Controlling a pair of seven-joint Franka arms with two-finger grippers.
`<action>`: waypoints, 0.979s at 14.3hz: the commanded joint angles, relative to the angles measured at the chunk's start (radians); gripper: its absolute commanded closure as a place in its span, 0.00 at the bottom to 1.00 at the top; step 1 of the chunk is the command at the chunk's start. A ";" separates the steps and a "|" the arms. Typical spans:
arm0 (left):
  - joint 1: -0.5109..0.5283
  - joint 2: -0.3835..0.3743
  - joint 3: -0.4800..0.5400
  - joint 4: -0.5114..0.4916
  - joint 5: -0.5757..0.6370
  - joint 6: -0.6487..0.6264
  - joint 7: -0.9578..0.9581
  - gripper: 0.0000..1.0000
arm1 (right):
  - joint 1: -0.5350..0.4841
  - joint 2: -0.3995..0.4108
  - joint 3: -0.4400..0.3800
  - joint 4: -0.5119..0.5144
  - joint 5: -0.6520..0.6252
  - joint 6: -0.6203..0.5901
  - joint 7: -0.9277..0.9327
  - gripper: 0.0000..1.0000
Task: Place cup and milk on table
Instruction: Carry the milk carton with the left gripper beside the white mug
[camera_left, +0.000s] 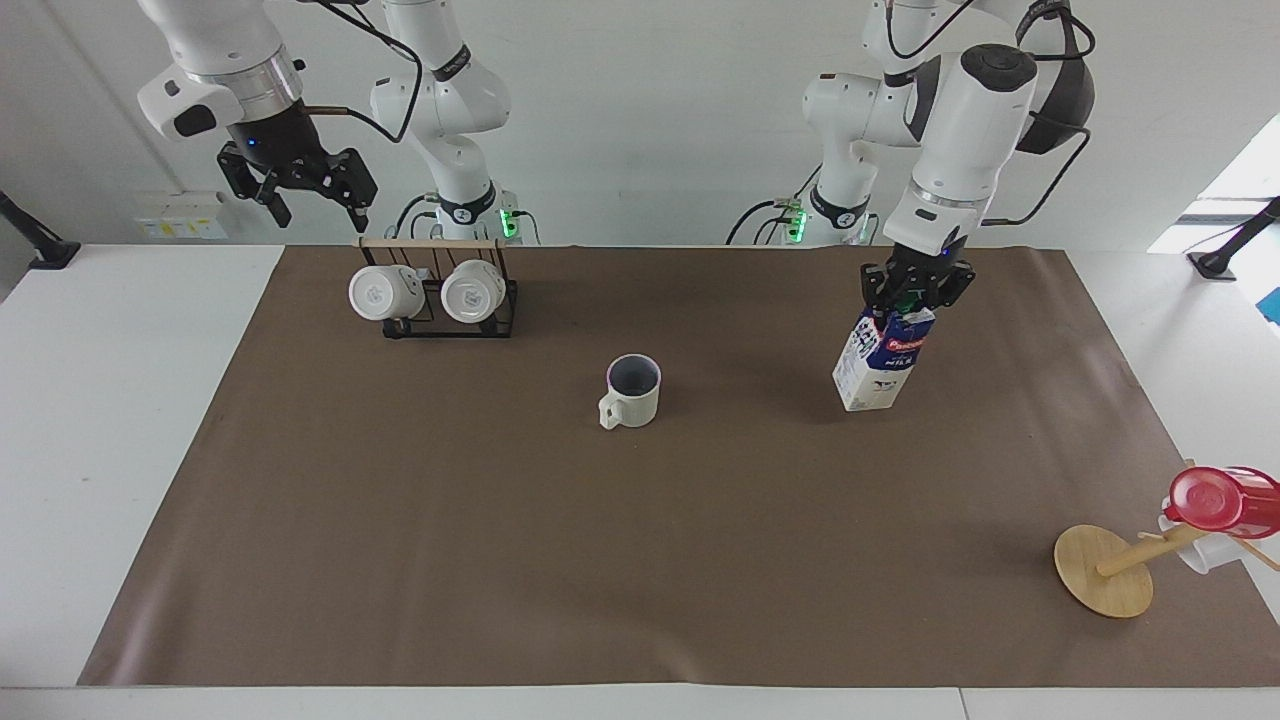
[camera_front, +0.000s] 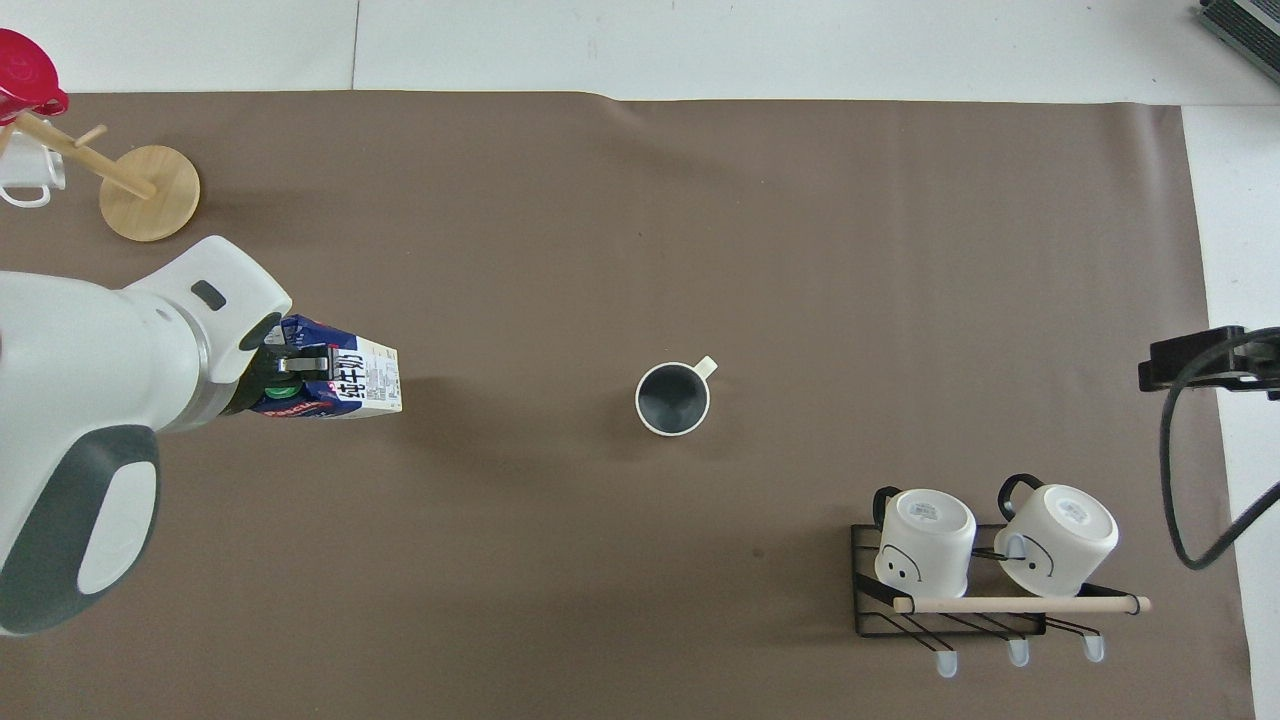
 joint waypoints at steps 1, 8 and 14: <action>-0.070 0.056 0.016 0.104 -0.023 -0.060 -0.085 0.50 | -0.013 -0.006 0.003 -0.001 0.001 -0.005 -0.014 0.00; -0.238 0.208 0.016 0.202 -0.014 -0.037 -0.307 0.50 | -0.013 -0.006 0.001 -0.001 0.002 -0.005 -0.014 0.00; -0.297 0.259 0.014 0.187 0.000 0.038 -0.359 0.50 | -0.013 -0.006 0.001 -0.001 0.004 -0.005 -0.014 0.00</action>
